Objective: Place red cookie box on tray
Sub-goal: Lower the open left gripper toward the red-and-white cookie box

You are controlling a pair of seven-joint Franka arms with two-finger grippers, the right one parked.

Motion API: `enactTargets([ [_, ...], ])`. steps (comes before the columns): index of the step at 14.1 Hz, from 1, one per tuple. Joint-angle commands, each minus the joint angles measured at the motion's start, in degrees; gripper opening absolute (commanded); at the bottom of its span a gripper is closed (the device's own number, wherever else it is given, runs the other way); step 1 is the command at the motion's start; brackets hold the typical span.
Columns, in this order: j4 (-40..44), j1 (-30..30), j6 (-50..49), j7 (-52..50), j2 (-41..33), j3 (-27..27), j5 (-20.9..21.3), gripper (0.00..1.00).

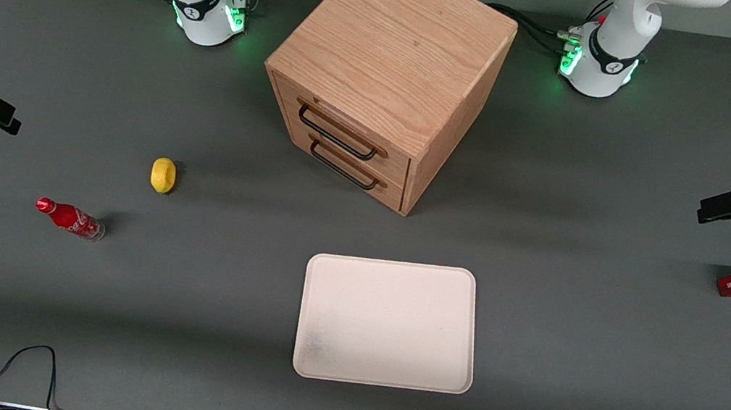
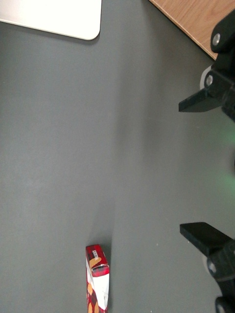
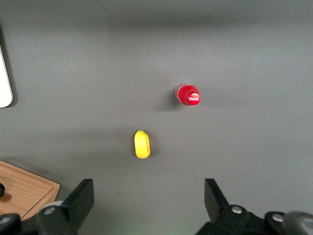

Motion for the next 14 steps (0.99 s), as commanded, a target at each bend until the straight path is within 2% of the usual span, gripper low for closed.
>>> enactTargets([
  [1,0.3,1.6,-1.7,-0.8,-0.7,-1.9,-0.1,1.0],
  [14,1.0,1.8,-4.8,-1.5,-0.7,-2.2,0.4,1.0],
])
